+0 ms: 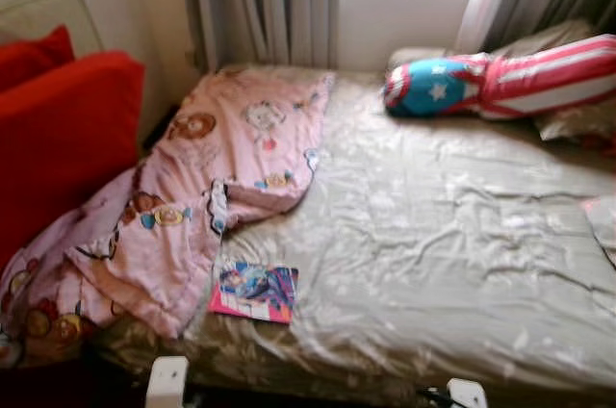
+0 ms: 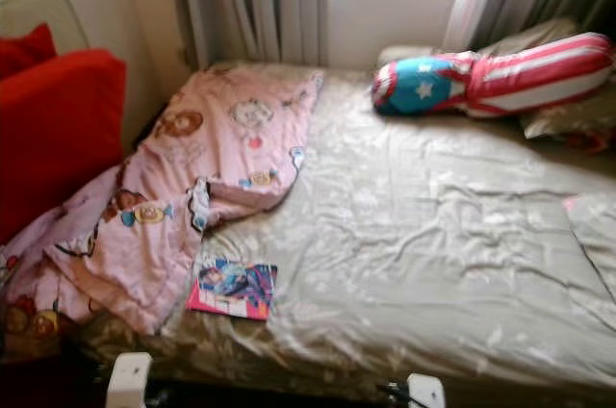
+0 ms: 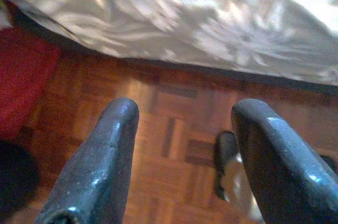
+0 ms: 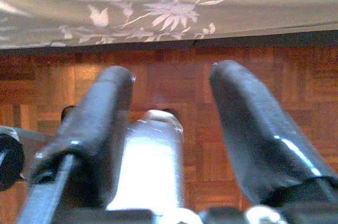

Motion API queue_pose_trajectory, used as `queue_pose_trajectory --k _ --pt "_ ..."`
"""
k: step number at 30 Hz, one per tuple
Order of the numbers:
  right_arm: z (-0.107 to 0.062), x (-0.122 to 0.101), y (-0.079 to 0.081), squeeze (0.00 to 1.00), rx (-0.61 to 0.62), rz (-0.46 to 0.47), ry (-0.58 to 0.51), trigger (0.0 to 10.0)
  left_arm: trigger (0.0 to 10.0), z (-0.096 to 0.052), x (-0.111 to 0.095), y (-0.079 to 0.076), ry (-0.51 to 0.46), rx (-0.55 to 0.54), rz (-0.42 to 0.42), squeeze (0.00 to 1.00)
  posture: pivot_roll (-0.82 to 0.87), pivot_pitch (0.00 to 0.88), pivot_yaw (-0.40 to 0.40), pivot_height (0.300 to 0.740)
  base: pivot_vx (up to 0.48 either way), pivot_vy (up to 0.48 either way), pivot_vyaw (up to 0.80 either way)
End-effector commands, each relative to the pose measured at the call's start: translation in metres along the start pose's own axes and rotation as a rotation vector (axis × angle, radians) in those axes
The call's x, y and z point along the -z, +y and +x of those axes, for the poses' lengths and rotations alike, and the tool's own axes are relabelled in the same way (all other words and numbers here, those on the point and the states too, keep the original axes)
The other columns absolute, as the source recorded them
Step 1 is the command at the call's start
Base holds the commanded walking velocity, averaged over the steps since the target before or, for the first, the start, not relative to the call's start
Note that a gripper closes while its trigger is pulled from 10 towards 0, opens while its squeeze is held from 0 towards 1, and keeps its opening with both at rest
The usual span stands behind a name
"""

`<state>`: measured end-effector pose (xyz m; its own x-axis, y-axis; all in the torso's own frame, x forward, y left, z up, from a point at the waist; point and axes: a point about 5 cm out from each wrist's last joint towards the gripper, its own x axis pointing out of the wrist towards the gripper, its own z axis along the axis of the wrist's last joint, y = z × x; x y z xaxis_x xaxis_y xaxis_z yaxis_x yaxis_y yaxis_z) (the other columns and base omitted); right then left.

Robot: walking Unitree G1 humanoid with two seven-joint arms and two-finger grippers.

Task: Clean up the room

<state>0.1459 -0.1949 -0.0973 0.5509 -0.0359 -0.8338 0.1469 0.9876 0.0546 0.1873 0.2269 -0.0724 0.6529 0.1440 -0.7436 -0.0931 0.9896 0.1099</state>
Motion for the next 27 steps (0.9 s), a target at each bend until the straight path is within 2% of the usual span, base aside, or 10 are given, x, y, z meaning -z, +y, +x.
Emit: queue_pose_trajectory --k 1,17,22,27 --pt "-0.002 0.004 -0.007 0.00 0.023 -0.005 0.012 10.0 10.0 0.001 0.000 -0.007 0.006 0.019 0.009 0.00 0.05 0.000 -0.003 0.740 0.000 0.472 0.00" --pt "0.003 0.003 0.035 0.00 -0.017 -0.012 0.015 10.0 10.0 0.000 0.003 -0.002 0.016 0.014 0.006 0.00 0.05 0.000 -0.003 0.740 0.000 0.470 0.00" --pt "0.003 0.004 0.036 0.00 -0.015 -0.014 0.014 10.0 10.0 0.000 0.002 -0.003 0.013 0.015 0.011 0.00 0.05 0.000 -0.003 0.740 0.000 0.350 0.00" --pt "0.001 0.007 0.019 0.00 0.002 -0.012 0.014 10.0 10.0 0.000 0.002 -0.005 0.010 0.022 0.012 0.00 0.05 0.000 -0.003 0.740 0.000 0.000 0.00"
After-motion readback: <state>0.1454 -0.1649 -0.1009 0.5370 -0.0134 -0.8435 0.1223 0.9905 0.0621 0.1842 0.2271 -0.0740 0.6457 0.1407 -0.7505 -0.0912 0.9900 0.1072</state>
